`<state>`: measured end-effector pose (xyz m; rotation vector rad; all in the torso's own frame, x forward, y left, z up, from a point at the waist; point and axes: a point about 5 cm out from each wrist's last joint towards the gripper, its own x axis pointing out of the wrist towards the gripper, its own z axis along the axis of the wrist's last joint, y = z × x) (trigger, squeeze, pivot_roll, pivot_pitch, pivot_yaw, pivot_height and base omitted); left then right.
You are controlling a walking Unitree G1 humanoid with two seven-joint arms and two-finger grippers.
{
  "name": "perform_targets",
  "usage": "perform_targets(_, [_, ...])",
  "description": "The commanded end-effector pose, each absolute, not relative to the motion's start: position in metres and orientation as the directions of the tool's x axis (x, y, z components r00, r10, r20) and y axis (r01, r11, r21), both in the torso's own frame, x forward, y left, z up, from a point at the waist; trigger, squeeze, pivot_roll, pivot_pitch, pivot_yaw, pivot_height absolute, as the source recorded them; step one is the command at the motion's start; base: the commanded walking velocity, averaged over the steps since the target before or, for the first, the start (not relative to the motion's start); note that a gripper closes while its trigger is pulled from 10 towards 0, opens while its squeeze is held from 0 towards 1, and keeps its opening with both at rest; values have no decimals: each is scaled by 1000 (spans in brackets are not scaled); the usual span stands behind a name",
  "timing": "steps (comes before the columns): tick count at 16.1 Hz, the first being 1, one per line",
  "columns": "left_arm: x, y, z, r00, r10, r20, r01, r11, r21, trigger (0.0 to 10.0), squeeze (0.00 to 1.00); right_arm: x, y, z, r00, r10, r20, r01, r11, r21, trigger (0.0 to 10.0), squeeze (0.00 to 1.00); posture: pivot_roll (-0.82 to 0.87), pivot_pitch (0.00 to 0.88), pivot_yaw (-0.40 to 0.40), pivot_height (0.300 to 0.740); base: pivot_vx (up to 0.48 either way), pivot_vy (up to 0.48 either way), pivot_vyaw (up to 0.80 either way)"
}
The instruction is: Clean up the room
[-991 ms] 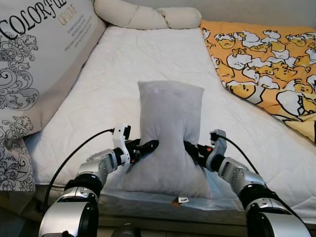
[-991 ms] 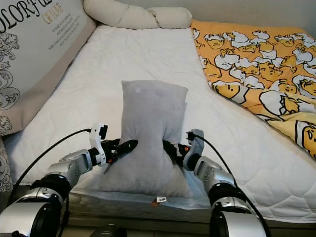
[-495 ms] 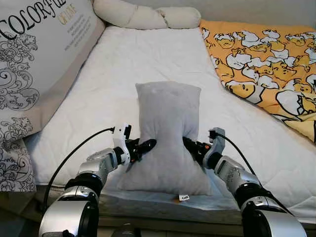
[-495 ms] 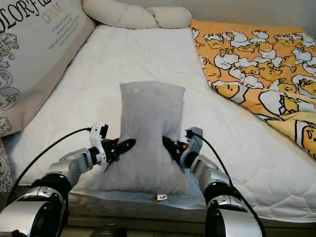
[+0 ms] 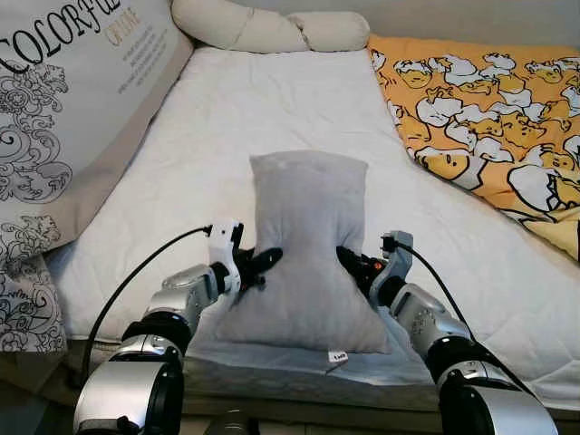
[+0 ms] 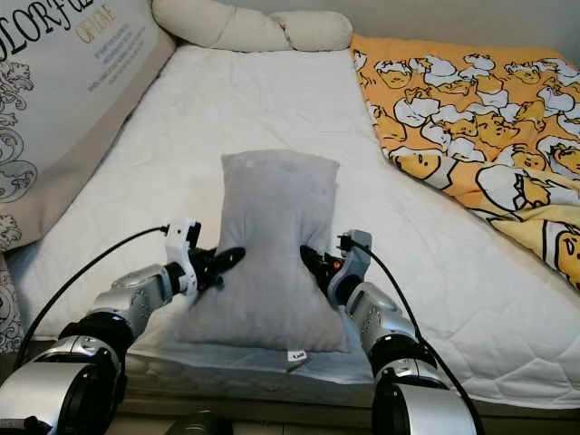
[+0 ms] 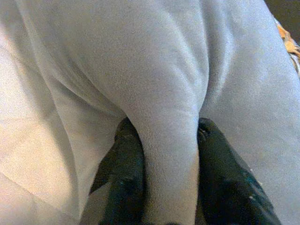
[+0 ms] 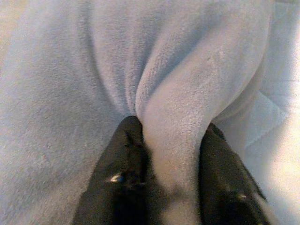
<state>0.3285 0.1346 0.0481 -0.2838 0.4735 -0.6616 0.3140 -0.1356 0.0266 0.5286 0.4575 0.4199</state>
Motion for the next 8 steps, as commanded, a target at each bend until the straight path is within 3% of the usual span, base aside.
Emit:
perform_targets(1, [337,126,59,690,-655,-307,553,751,-360,0,0,322,-129,38,816,510,-270,-312,784,537,0,0,42,0,16,740,0,0,0])
perform_targets(8, [355,109,117,734,-674,-87,648,733,-209,0,0,346,-134,97,903,429,-12,-354,760,546,0,0,60,0,10,740,0,0,0])
